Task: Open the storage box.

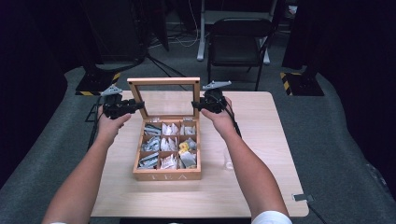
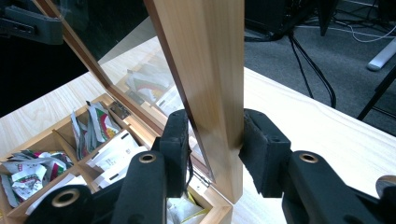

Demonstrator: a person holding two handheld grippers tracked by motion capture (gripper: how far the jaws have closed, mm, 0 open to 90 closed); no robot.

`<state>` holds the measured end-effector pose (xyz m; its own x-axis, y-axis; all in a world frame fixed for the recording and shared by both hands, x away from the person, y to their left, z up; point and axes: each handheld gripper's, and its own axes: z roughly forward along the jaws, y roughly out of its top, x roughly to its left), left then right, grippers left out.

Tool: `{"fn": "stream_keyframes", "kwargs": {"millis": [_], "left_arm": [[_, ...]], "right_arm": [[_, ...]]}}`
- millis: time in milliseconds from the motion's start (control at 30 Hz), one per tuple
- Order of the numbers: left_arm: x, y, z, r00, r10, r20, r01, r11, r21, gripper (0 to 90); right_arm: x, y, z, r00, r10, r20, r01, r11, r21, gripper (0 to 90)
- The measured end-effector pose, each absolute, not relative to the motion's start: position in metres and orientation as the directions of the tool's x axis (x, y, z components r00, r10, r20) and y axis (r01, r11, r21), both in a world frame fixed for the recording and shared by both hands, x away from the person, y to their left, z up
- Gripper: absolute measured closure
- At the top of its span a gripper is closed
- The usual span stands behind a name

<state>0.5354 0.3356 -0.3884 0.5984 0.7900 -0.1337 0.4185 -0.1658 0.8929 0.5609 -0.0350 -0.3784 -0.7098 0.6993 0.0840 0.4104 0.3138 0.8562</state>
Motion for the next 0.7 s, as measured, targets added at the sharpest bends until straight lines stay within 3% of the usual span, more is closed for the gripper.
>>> {"fn": "stream_keyframes", "kwargs": {"millis": [700], "left_arm": [[0.542, 0.335, -0.404, 0.56, 0.806, -0.192, 0.488, -0.133, 0.862, 57.4]], "right_arm": [[0.571, -0.035, -0.383, -0.689, 0.713, 0.128, 0.439, 0.271, 0.857, 63.7]]}}
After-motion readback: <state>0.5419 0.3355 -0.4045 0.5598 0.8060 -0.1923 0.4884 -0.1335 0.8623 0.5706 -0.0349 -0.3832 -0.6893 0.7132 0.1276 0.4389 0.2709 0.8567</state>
